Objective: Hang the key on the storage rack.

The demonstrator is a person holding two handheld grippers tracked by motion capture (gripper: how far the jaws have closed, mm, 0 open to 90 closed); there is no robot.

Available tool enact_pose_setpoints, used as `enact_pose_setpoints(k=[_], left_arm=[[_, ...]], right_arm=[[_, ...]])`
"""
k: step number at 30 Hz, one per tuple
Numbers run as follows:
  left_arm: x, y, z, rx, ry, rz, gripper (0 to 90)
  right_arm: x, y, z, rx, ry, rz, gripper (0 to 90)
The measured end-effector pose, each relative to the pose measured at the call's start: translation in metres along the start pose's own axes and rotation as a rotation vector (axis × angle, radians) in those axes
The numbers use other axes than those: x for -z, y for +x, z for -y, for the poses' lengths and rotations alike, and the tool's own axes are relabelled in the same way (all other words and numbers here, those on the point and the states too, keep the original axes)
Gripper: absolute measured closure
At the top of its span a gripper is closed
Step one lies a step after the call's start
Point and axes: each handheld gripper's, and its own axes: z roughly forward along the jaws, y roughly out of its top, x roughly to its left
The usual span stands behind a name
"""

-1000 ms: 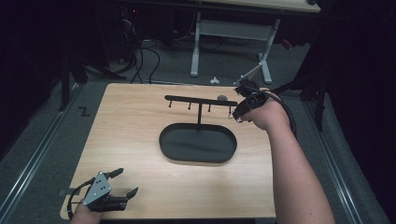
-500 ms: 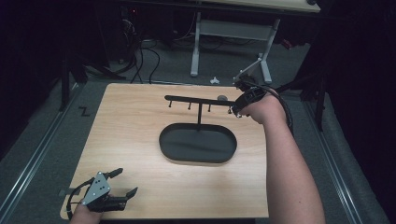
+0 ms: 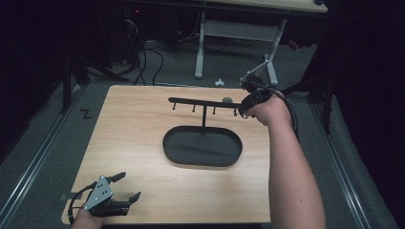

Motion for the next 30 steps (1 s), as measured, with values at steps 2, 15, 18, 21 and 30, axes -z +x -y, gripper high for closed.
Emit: enact_pose_setpoints(k=[2, 15, 18, 21, 30], left_arm=[[0.000, 0.000, 0.000, -0.004, 0.004, 0.003, 15.2], [-0.001, 0.000, 0.000, -0.003, 0.005, 0.003, 15.2], [0.000, 0.000, 0.000, -0.006, 0.005, 0.004, 15.2], [0.000, 0.000, 0.000, -0.006, 0.005, 0.002, 15.2], [0.000, 0.000, 0.000, -0.007, 0.006, 0.003, 15.2]], right_arm=[[-0.004, -0.003, 0.002, -0.008, 0.007, 0.000, 70.7], [-0.017, -0.004, 0.006, -0.004, 0.017, -0.006, 69.0], [-0.017, -0.003, 0.005, -0.003, 0.018, -0.001, 68.9], [-0.018, -0.002, 0.005, -0.001, 0.022, 0.000, 68.8], [-0.022, 0.000, 0.004, 0.009, 0.032, 0.004, 68.1]])
